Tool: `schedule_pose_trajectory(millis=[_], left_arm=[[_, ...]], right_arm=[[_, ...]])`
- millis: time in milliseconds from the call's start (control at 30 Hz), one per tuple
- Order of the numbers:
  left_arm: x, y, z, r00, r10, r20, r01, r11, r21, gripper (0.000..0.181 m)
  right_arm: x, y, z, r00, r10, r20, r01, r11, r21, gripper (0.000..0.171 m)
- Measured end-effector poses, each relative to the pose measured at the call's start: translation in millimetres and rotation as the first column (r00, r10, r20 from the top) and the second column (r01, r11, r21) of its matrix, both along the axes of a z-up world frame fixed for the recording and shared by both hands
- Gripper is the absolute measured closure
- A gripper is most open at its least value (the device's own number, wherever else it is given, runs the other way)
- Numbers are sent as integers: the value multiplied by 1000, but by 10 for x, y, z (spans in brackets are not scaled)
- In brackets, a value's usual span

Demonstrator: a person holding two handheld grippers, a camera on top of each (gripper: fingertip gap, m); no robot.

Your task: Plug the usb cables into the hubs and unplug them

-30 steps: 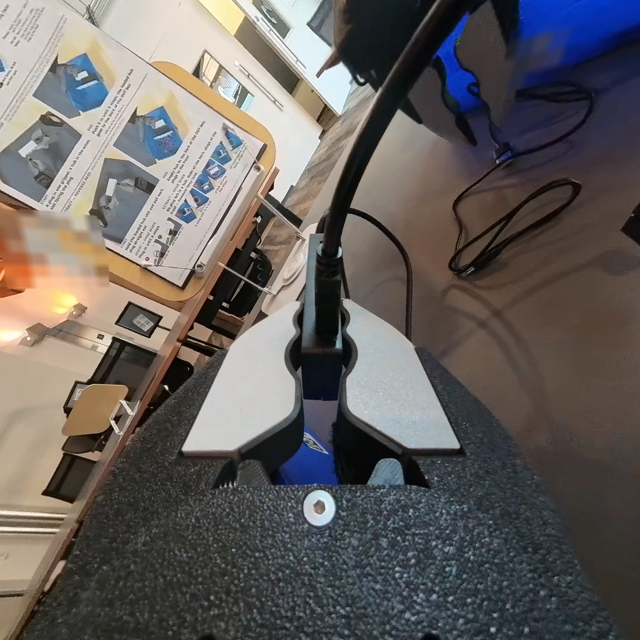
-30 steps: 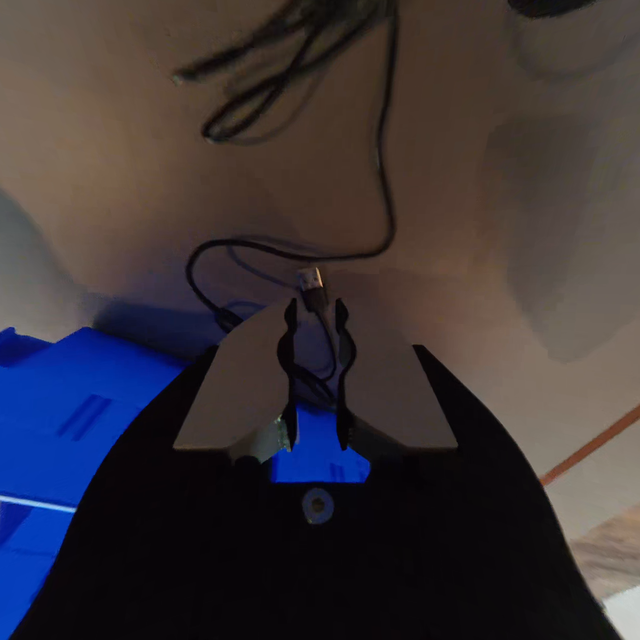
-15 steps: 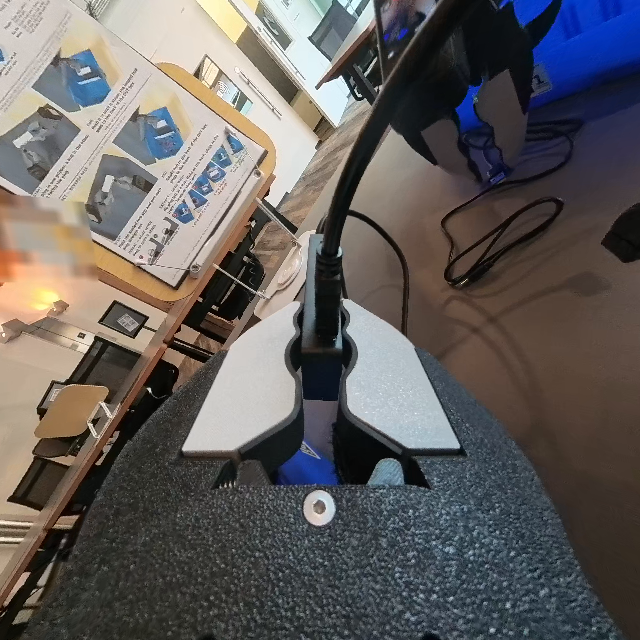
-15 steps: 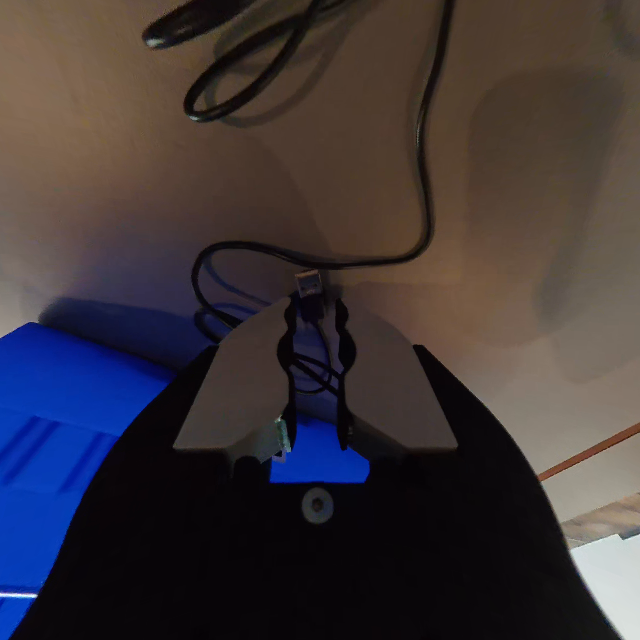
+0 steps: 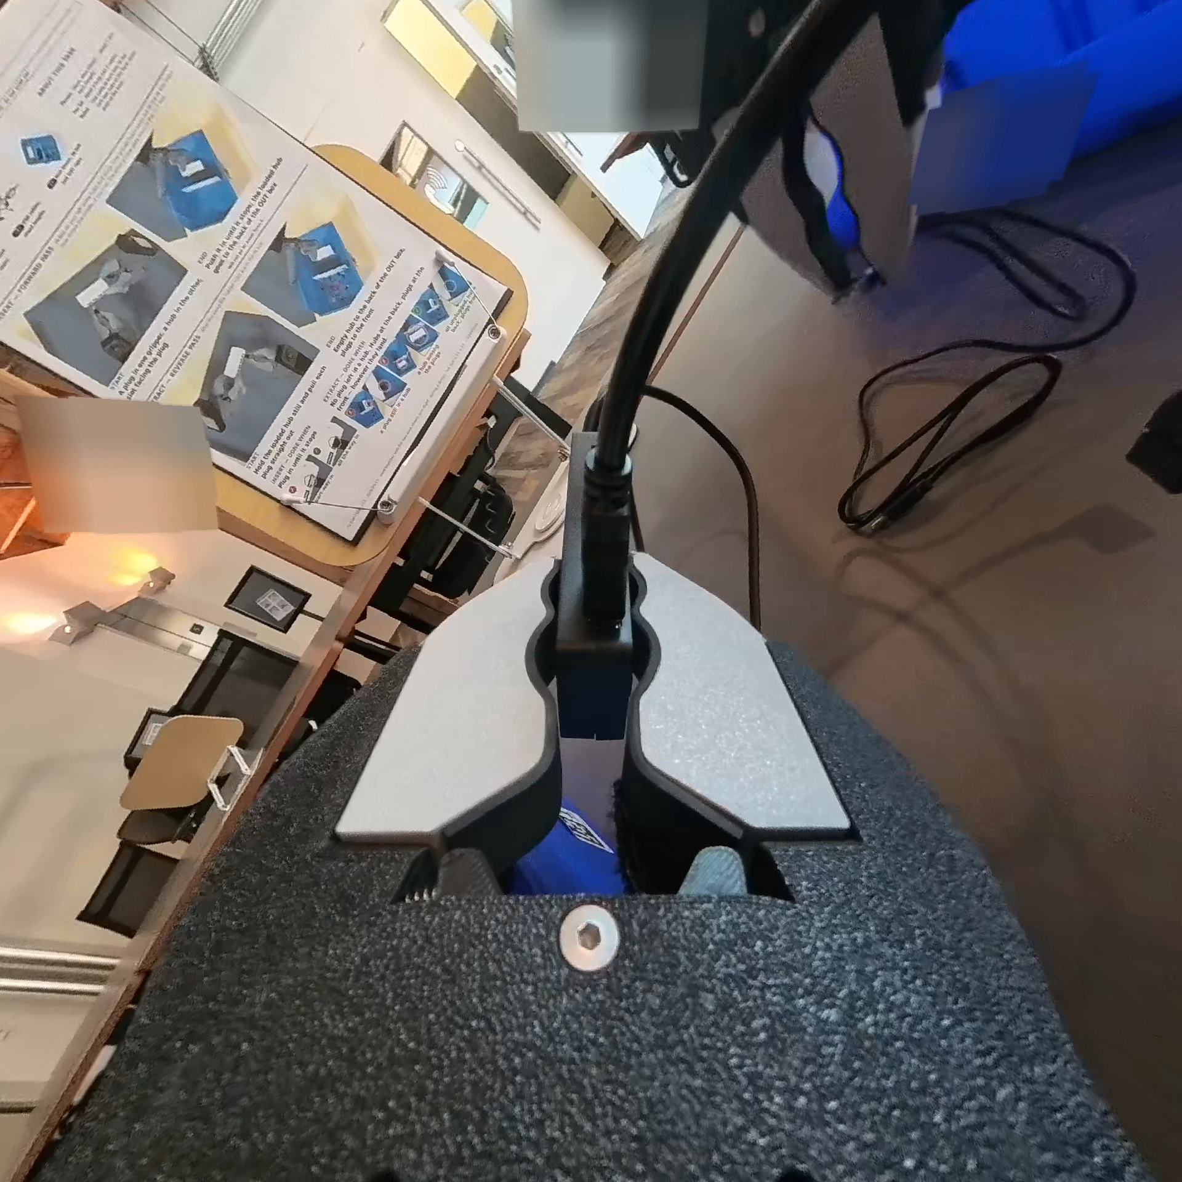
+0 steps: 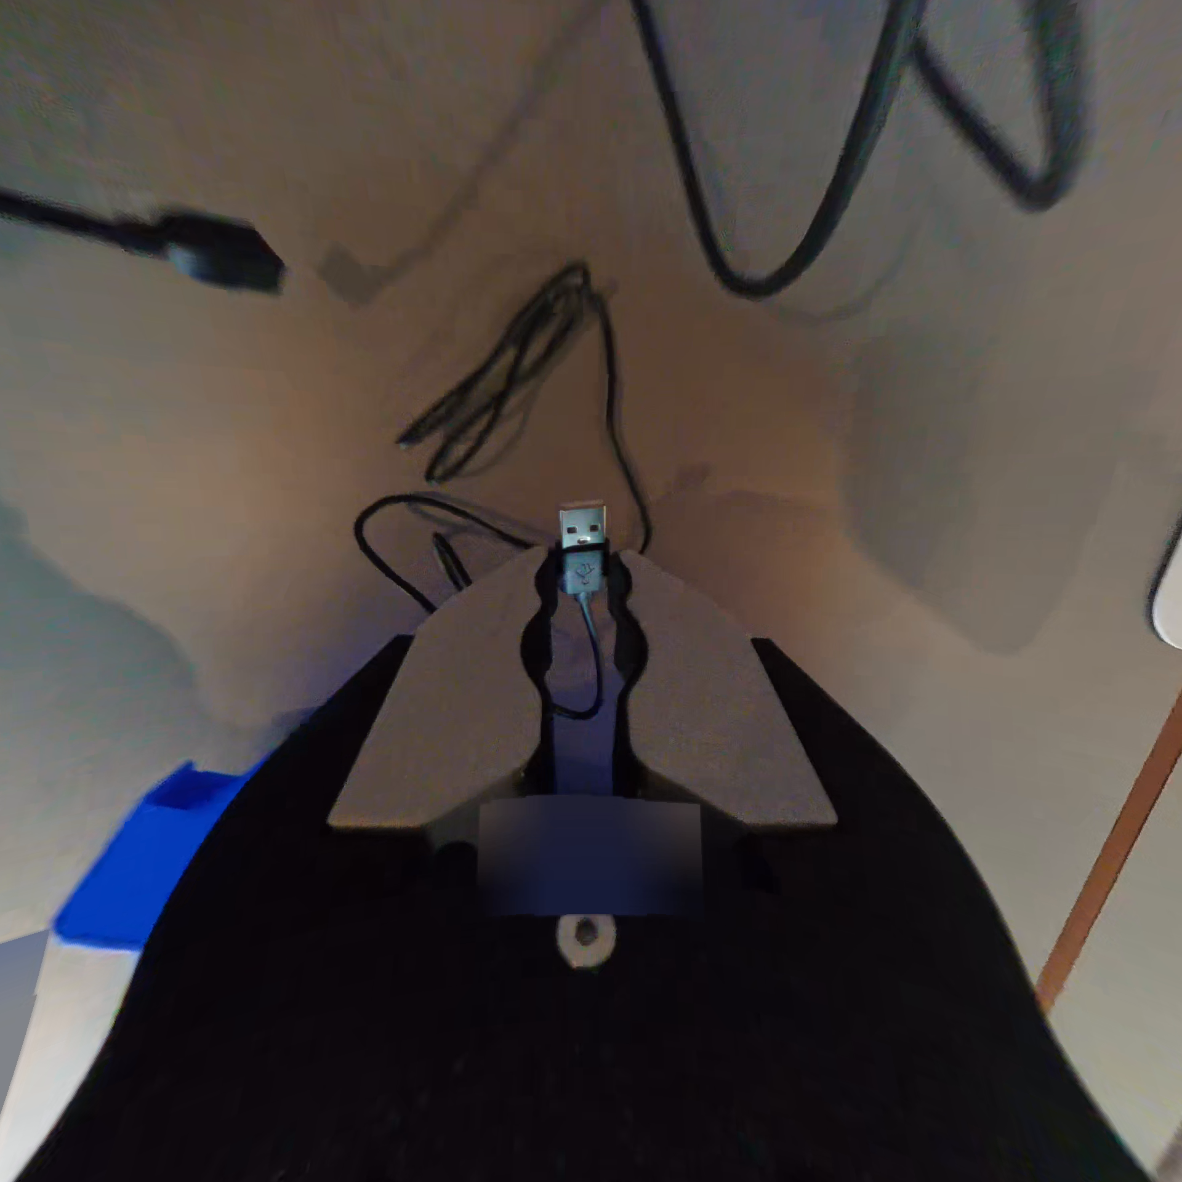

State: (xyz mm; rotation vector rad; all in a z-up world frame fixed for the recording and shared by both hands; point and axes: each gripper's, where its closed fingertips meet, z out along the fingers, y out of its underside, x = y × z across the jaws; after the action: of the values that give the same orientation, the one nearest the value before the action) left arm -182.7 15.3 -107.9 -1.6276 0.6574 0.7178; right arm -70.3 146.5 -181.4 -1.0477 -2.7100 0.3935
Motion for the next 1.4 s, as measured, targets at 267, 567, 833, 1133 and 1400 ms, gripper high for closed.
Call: schedule_pose_trajectory(millis=[267, 567, 833, 1133, 1400], left_arm=[[61, 2, 48, 999, 7, -50, -7, 1000, 18, 164], [108, -12, 131, 997, 8, -75, -3, 998, 68, 164], [165, 4, 143, 994, 10, -112, 0, 997, 81, 164], [219, 17, 149, 988, 5, -154, 10, 995, 95, 164], [146, -6, 151, 986, 13, -166, 4, 995, 100, 164]], right_arm=[[-20, -585, 618, 969, -58, -239, -7, 965, -261, 157], [-46, -1063, 1056, 910, -303, -284, 82, 801, -593, 157], [-74, -1309, 967, 911, -346, -226, 147, 783, -604, 157], [-168, -1397, 938, 908, -391, -151, 172, 677, -715, 157], [-39, -1061, 185, 944, -303, 127, 327, 832, -449, 157]])
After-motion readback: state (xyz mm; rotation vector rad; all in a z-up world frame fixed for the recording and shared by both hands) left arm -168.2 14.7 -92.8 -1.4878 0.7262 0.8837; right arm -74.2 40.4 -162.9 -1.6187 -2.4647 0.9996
